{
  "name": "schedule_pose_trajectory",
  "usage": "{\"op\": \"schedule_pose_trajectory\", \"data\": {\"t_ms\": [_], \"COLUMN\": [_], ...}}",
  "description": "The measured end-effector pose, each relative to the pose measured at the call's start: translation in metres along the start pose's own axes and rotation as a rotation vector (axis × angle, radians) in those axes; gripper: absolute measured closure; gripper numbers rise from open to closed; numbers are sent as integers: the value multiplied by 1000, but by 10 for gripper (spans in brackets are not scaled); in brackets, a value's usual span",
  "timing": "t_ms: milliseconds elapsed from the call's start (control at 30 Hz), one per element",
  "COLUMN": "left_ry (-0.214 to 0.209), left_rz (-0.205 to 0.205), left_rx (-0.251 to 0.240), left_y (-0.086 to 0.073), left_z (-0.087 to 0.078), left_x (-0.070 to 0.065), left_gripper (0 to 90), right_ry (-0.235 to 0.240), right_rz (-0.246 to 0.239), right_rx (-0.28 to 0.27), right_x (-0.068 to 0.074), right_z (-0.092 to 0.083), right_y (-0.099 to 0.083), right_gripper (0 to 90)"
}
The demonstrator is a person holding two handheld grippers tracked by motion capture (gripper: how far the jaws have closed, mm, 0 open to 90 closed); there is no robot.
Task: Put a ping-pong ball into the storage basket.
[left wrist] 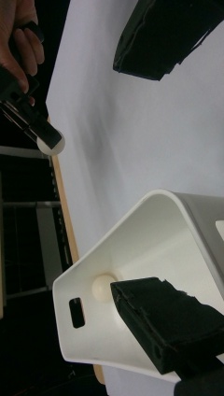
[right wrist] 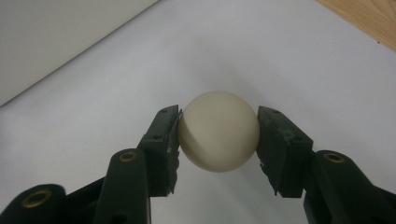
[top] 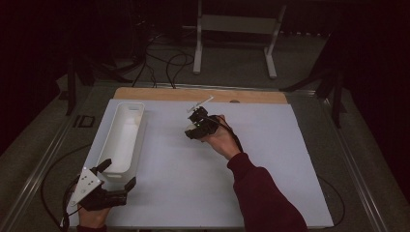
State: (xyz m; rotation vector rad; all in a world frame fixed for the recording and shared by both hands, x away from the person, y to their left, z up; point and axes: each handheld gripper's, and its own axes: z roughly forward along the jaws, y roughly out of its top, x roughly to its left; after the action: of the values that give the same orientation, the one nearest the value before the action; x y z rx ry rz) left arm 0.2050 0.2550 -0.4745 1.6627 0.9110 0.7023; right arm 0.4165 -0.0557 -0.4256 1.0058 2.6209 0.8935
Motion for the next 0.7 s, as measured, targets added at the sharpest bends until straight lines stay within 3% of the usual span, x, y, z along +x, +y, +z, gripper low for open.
{"op": "schedule_pose_trajectory", "data": {"t_ms": [700], "left_ry": [0], "left_rz": [0], "left_rx": [0], "left_y": [0], "left_z": [0], "left_x": [0], "left_gripper": [0], "right_ry": [16], "right_rz": [-14], "right_rx": [-27], "right_x": [9], "right_z": [-6], "right_y": [8], "right_gripper": [502]}}
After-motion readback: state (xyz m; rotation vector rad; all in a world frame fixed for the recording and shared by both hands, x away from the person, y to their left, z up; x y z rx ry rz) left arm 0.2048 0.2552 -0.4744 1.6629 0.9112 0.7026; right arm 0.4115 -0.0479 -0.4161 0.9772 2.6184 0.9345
